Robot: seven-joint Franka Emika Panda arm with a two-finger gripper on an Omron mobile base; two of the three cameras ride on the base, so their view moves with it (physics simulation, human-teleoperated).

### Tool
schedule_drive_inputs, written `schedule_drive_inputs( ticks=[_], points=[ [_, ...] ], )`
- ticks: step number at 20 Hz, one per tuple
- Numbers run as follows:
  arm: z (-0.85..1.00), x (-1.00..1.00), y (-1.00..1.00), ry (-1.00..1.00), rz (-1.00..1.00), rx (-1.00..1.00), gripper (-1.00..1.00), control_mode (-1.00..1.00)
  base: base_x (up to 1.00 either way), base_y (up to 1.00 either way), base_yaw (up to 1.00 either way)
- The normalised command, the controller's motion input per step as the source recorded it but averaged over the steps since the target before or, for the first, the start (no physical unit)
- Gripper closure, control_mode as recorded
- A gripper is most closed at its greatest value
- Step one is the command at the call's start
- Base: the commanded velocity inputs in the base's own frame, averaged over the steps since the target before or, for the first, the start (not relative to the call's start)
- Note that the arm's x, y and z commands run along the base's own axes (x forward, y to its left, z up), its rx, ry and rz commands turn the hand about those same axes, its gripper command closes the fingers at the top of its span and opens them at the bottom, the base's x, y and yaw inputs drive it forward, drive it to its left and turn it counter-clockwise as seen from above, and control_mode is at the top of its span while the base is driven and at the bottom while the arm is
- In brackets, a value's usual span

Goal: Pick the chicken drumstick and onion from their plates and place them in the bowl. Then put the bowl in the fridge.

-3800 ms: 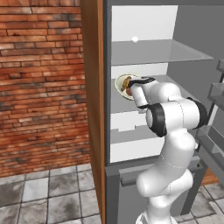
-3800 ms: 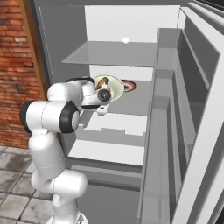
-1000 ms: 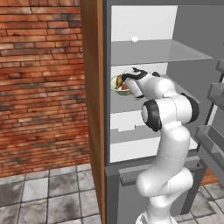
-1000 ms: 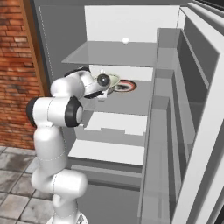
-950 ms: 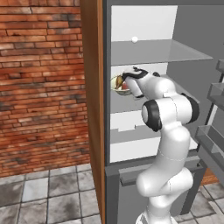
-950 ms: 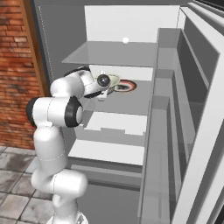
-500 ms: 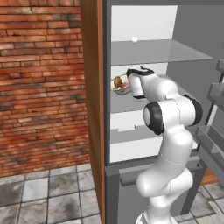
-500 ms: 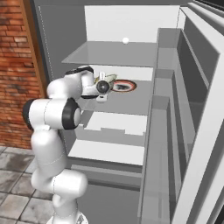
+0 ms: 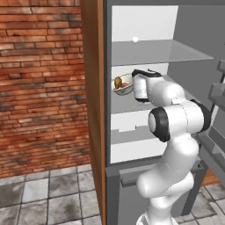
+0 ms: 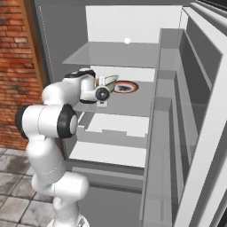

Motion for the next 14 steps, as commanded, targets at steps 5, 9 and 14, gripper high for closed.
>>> schedule_drive_inputs(
  ticks=[5, 9, 14],
  points=[
    [0.29, -0.40, 0.00, 0.00, 0.00, -0.13, -1.00, -1.00, 0.00, 0.00, 0.00],
    [0.34, -0.46, 0.01, 0.00, 0.00, -0.22, -1.00, -1.00, 0.00, 0.00, 0.00],
    [0.43, -0.45, 0.00, 0.05, 0.00, -0.22, -1.00, -1.00, 0.00, 0.00, 0.00]
  ],
)
